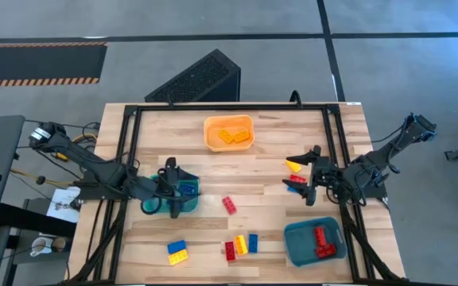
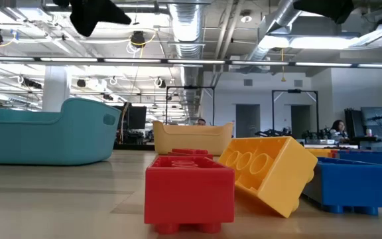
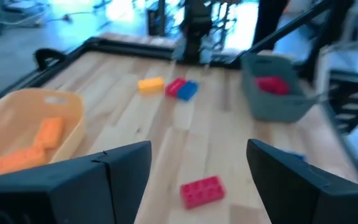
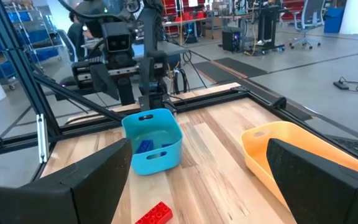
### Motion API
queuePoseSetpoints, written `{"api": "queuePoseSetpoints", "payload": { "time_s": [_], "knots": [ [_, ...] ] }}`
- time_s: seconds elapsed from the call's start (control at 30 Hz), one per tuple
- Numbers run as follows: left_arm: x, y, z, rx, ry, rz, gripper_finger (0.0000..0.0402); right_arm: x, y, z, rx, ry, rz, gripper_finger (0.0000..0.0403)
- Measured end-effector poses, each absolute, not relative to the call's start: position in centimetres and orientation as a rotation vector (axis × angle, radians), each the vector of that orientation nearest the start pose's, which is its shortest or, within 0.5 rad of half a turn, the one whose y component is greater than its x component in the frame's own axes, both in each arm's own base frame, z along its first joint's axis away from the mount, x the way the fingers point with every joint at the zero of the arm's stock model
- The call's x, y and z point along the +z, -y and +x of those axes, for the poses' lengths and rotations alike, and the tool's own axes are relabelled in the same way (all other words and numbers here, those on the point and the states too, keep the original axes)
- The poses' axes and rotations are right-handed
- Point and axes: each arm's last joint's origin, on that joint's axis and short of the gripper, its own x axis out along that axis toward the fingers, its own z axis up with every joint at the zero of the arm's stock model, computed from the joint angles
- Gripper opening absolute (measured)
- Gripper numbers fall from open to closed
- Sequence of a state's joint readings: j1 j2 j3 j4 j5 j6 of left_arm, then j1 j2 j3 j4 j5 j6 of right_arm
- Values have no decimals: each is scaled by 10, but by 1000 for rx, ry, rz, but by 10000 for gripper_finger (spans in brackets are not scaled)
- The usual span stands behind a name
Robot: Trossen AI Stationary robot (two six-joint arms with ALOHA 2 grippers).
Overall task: Sort & place blocks by color
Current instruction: Put the red game piece into the blue bin
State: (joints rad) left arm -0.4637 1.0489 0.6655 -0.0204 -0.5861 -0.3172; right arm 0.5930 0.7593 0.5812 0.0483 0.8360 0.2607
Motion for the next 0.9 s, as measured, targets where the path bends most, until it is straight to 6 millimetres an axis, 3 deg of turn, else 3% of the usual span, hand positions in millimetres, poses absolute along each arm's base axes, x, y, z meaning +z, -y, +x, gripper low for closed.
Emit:
{"api": "queuePoseSetpoints", "payload": {
  "time_s": [0.17,0.47,0.63,0.9],
  "knots": [
    [240,85,224,205,-398,-100,249,290,-75,150,-254,-65,175,395],
    [214,83,262,87,-401,-128,249,290,-75,150,-253,-65,177,395],
    [196,76,276,87,-439,-179,249,290,-75,150,-253,-64,178,395],
    [173,80,294,68,-522,-192,249,290,-75,150,-253,-65,177,395]
  ]
}}
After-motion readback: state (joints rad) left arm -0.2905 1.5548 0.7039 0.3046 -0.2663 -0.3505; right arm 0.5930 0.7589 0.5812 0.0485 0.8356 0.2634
